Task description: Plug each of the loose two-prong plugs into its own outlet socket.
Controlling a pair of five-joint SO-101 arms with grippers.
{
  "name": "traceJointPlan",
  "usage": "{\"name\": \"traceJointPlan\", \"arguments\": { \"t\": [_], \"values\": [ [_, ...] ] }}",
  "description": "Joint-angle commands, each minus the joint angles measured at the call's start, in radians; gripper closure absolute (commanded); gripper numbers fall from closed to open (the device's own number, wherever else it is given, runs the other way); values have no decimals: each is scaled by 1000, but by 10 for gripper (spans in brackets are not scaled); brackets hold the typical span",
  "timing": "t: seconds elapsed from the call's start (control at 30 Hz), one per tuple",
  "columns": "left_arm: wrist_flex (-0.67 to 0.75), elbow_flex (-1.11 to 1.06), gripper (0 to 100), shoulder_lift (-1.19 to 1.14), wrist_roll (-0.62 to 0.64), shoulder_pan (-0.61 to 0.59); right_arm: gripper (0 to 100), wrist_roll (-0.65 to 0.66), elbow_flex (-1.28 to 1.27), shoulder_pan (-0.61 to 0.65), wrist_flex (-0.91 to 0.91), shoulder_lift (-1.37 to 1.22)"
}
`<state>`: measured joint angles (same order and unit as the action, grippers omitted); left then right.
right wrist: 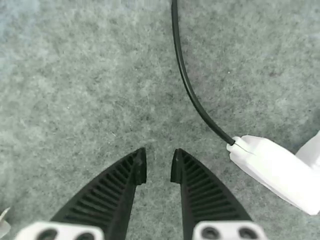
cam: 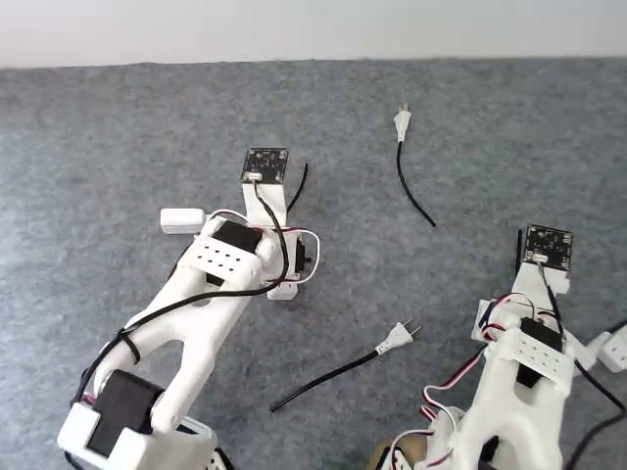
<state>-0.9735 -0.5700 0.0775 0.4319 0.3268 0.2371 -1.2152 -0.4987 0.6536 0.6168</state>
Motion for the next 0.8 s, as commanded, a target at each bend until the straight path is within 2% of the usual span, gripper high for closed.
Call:
{"name": "traceJointPlan", "arguments": {
  "t": [0.0, 0.3, 0.77],
  "values": [
    [-6, 10, 903, 32, -14, -9, 909, 12, 8, 8, -10, 21],
    [-6, 59, 723, -129, -8, -2, 909, 12, 8, 8, -10, 21],
    [5, 67, 836, -206, 40, -17, 909, 12, 8, 8, -10, 21]
  ]
}}
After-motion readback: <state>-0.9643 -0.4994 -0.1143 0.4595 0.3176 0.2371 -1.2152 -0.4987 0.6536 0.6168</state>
